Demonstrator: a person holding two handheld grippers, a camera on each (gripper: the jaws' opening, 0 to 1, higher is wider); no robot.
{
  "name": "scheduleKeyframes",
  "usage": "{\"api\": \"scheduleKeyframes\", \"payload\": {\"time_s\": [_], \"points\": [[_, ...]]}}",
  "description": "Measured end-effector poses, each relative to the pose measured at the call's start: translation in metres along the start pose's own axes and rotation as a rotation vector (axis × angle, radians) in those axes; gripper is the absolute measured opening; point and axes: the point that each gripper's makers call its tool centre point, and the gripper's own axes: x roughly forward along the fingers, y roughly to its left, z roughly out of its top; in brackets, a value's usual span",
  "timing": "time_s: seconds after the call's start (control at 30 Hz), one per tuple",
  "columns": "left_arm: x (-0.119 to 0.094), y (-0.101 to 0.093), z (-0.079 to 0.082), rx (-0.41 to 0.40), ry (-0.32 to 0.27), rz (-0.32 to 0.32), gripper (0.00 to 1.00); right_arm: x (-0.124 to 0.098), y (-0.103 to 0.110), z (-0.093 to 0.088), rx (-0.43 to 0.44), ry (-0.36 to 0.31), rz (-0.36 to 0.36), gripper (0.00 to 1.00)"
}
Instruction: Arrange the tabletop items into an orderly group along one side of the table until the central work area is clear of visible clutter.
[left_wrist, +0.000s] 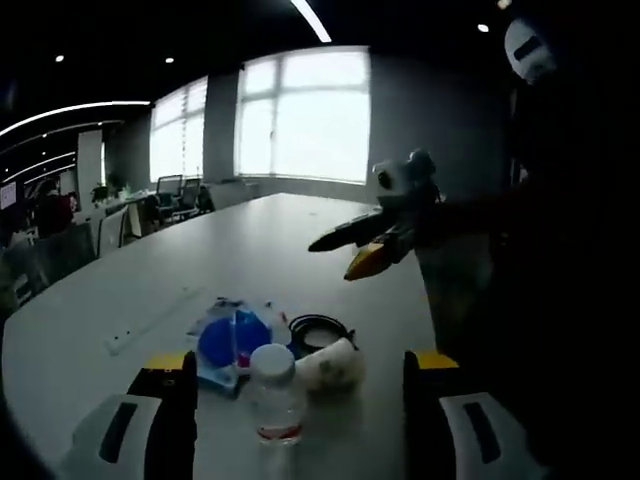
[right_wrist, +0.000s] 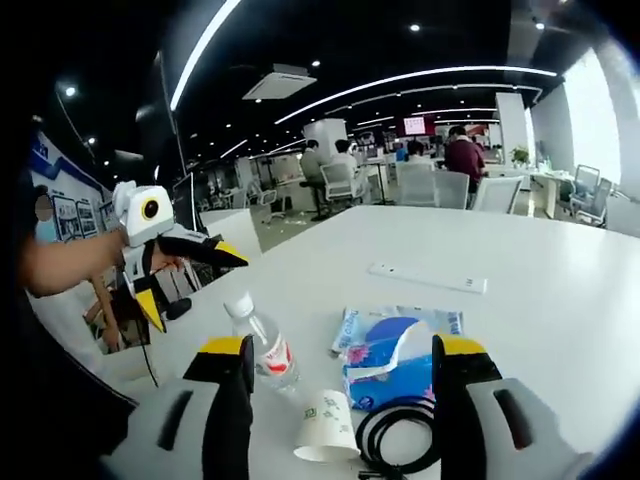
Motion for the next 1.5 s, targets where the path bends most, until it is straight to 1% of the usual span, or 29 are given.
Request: {"api": "scheduleKeyframes", "payload": {"time_s": [0.07,0.17,0.23,0.33,0.4,0.47,0.5,0.57,0.6,0.63,0.7,0.73,0.83,0.87,0.97,1.03,1.13,1.23,1.3,1.33,1.5], "points": [[0.004,-0.004,0.0,0.042,0.026,-0.034,0.82,-0.004,-0.003,-0.003,-0.006,0.008,-0.007,0.78],[0.008,-0.008,0.003,0.062,0.031,-0.074,0.8,-0.01,-0.007,-0.008,-0.005,0.021,-0.011,0.83],[0.012,-0.014,0.007,0.069,0.041,-0.116,0.8,-0.017,-0.012,-0.015,-0.017,0.036,-0.02,0.87],[0.016,-0.016,0.011,0.078,0.042,-0.142,0.79,-0.023,-0.016,-0.02,-0.011,0.039,-0.022,0.91],[0.019,-0.016,0.011,0.1,0.053,-0.153,0.76,-0.027,-0.019,-0.025,0.009,0.046,-0.025,0.92],[0.022,-0.015,0.01,0.145,0.075,-0.161,0.72,-0.032,-0.022,-0.028,0.021,0.05,-0.038,0.92],[0.024,-0.016,0.008,0.163,0.09,-0.176,0.72,-0.034,-0.022,-0.029,0.023,0.048,-0.04,0.92],[0.025,-0.021,0.002,0.148,0.13,-0.229,0.73,-0.038,-0.025,-0.032,0.023,0.052,-0.043,0.92],[0.025,-0.021,-0.001,0.154,0.143,-0.241,0.72,-0.04,-0.026,-0.034,0.021,0.058,-0.044,0.92],[0.027,-0.018,-0.004,0.174,0.16,-0.242,0.71,-0.042,-0.026,-0.037,0.014,0.069,-0.04,0.91],[0.028,-0.014,-0.008,0.188,0.183,-0.252,0.7,-0.047,-0.027,-0.039,0.002,0.077,-0.044,0.91],[0.029,-0.013,-0.008,0.198,0.187,-0.259,0.69,-0.049,-0.027,-0.04,0.0,0.074,-0.046,0.92],[0.029,-0.011,-0.009,0.227,0.203,-0.272,0.64,-0.055,-0.032,-0.042,0.024,0.068,-0.054,0.94],[0.029,-0.01,-0.009,0.247,0.204,-0.281,0.6,-0.057,-0.034,-0.044,0.031,0.07,-0.06,0.94],[0.03,-0.008,-0.01,0.271,0.202,-0.296,0.51,-0.061,-0.039,-0.048,0.046,0.072,-0.079,0.93],[0.032,-0.003,-0.016,0.3,0.223,-0.299,0.44,-0.063,-0.04,-0.05,0.061,0.072,-0.087,0.93],[0.032,0.001,-0.018,0.304,0.227,-0.307,0.36,-0.065,-0.04,-0.054,0.066,0.081,-0.094,0.92],[0.035,0.005,-0.014,0.293,0.205,-0.314,0.3,-0.066,-0.039,-0.059,0.075,0.089,-0.097,0.92],[0.036,0.004,-0.013,0.294,0.202,-0.322,0.27,-0.066,-0.038,-0.061,0.079,0.093,-0.101,0.92],[0.037,0.003,-0.016,0.303,0.215,-0.34,0.26,-0.067,-0.038,-0.061,0.083,0.093,-0.103,0.92],[0.038,0.003,-0.02,0.298,0.217,-0.364,0.24,-0.067,-0.039,-0.062,0.092,0.088,-0.113,0.91]]}}
